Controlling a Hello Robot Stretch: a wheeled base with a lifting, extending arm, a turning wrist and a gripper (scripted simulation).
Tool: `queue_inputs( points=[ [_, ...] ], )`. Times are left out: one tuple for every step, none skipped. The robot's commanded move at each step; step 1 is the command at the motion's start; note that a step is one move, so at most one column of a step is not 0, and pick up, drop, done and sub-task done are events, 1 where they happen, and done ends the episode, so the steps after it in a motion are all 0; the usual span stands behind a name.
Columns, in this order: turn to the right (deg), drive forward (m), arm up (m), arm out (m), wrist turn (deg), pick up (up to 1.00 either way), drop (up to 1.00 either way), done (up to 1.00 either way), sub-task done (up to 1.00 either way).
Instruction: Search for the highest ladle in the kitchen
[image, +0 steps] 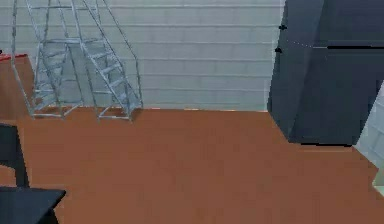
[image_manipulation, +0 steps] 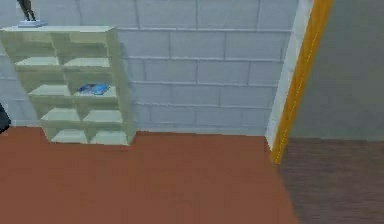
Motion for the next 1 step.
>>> queue_inputs(
  points=[
    [0.0, 0.95, 0.0, 0.0, 0.0, 0.0, 0.0, 0.0, 0.0]
  ],
)
